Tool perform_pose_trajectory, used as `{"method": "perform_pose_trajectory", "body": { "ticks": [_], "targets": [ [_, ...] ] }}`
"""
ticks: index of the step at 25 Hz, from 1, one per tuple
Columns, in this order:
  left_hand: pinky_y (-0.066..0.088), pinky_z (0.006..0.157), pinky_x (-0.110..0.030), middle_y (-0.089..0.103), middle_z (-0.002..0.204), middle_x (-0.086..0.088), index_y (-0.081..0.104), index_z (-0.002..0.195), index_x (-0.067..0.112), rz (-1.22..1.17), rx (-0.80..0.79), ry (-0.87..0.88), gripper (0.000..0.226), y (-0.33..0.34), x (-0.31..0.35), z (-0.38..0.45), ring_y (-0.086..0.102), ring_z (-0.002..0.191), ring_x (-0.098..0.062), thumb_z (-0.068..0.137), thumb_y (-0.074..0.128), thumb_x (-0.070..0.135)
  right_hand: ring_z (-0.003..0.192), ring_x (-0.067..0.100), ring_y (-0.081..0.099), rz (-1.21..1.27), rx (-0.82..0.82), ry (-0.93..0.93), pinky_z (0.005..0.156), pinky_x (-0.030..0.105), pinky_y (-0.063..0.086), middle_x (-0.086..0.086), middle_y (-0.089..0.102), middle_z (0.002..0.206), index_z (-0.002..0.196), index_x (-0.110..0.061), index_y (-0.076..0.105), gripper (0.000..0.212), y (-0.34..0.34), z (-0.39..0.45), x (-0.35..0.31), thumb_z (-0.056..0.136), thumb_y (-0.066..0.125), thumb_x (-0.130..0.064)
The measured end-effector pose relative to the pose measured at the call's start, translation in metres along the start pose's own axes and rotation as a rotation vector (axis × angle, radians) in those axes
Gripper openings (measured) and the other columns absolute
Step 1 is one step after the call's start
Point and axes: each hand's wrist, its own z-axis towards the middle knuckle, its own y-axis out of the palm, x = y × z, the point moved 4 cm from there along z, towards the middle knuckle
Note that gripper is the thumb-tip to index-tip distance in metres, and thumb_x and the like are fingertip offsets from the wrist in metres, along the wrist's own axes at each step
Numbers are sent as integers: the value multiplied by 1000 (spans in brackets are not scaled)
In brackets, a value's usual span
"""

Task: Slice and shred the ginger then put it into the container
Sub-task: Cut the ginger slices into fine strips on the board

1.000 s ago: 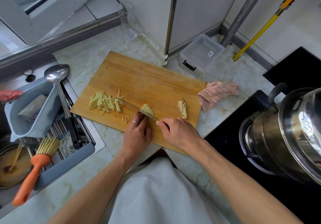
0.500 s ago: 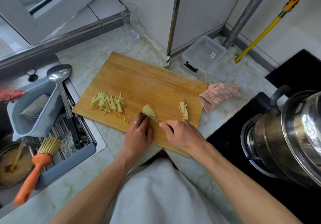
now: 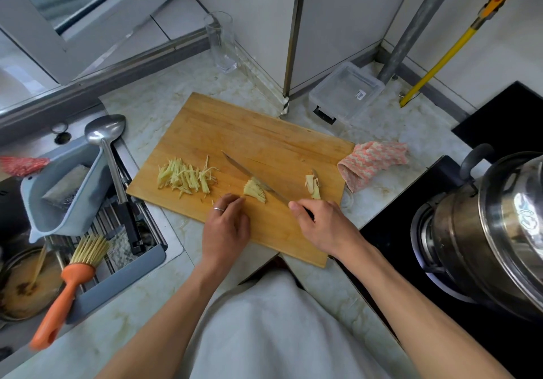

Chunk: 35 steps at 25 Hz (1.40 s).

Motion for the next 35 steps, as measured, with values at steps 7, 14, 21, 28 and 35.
{"method": "perform_pose_trajectory", "body": {
  "ticks": [7, 14, 21, 28, 35],
  "targets": [
    [51, 96, -49, 60, 130, -17, 64, 128, 3, 256, -116, 156, 48, 7, 6, 8, 54, 120, -38, 87, 47, 22, 53, 19, 39, -12, -69, -4, 52, 41, 36, -5, 40, 53, 58, -34, 39, 48, 11, 0, -7, 103, 39, -51],
    [47, 99, -48, 61, 124, -16, 64, 126, 3, 288, -103, 132, 50, 10, 13, 7, 50, 120, -35, 84, 43, 20, 58, 30, 45, -132, -73, -32, 53, 40, 38, -2, 43, 54, 65, -24, 36, 46, 12, 0, -15, 105, 38, -46],
    [47, 99, -51, 62, 119, -18, 64, 124, -1, 284, -76, 165, 47, 11, 13, 5, 49, 117, -35, 83, 48, 16, 62, 36, 50, -135, -41, -70, 55, 42, 42, 3, 51, 60, 75, -18, 47, 43, 20, 9, -21, 105, 38, -47],
    [46, 100, -55, 62, 124, -19, 64, 127, -1, 280, -68, 133, 47, 14, 9, 2, 52, 119, -38, 86, 48, 18, 55, 27, 42, -96, -57, -39, 52, 46, 38, -2, 41, 52, 64, -21, 35, 48, 14, 3, -14, 104, 41, -45],
    [51, 94, -48, 63, 122, -16, 67, 122, 1, 176, -56, 88, 41, 10, 8, 5, 56, 113, -35, 86, 52, 16, 51, 9, 33, 55, -23, -15, 52, 32, 28, -8, 35, 53, 63, -21, 36, 48, 6, 9, -9, 105, 42, -43]
  ]
}}
